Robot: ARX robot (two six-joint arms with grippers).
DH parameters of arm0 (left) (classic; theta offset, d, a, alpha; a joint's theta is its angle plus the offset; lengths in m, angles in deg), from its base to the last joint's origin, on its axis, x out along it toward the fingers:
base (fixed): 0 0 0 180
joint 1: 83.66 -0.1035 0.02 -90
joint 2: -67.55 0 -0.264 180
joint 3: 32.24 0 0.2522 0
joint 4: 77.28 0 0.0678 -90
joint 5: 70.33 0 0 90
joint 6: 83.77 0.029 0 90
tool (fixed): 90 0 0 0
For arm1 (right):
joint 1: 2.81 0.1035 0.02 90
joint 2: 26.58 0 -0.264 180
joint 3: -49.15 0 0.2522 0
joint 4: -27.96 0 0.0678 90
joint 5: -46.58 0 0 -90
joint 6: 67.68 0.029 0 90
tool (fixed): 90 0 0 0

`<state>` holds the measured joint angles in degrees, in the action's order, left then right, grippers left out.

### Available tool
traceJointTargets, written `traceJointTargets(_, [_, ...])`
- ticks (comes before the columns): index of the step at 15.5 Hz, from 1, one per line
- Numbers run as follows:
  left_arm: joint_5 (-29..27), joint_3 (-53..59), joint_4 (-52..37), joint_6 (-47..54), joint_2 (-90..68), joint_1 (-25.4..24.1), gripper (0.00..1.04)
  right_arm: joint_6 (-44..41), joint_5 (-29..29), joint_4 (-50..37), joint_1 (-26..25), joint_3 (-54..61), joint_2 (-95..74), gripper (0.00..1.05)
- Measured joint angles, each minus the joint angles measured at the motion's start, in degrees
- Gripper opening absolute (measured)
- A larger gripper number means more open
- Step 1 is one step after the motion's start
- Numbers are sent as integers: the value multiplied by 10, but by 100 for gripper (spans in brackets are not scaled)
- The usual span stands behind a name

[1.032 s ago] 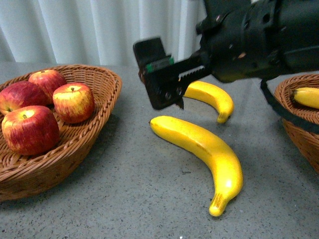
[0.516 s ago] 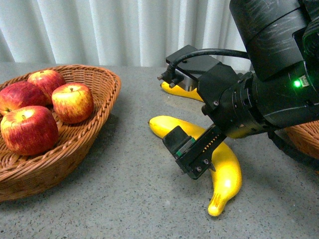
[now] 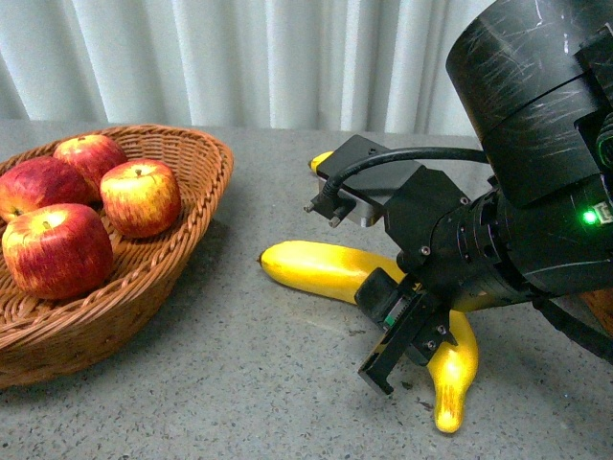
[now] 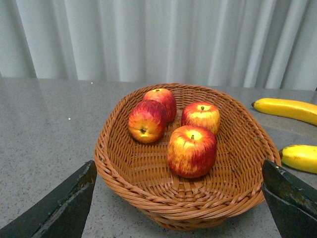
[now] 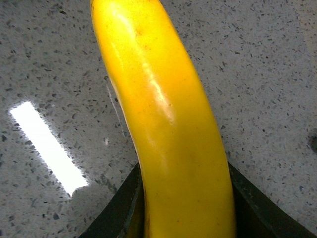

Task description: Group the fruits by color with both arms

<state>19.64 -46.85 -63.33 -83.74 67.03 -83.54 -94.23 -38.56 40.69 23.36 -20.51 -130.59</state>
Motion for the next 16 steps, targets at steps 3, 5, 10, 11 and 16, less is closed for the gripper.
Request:
traceJointTargets(3, [0, 0, 0, 0, 0, 0, 98, 57, 61, -7, -28, -12, 27, 37])
traceJointTargets(5, [0, 0, 0, 0, 0, 0, 98, 137, 141, -39, -87, -46, 78, 37])
traceJointTargets(10, [0, 0, 0, 0, 0, 0, 98, 78, 121, -22, -319, -95, 100, 37])
traceJointTargets(11, [0, 0, 0, 0, 0, 0, 98, 38, 113, 0, -355, -95, 96, 37])
traceJointTargets(16, [0, 0, 0, 0, 0, 0, 98, -130, 121, 89, -404, 6, 124, 43])
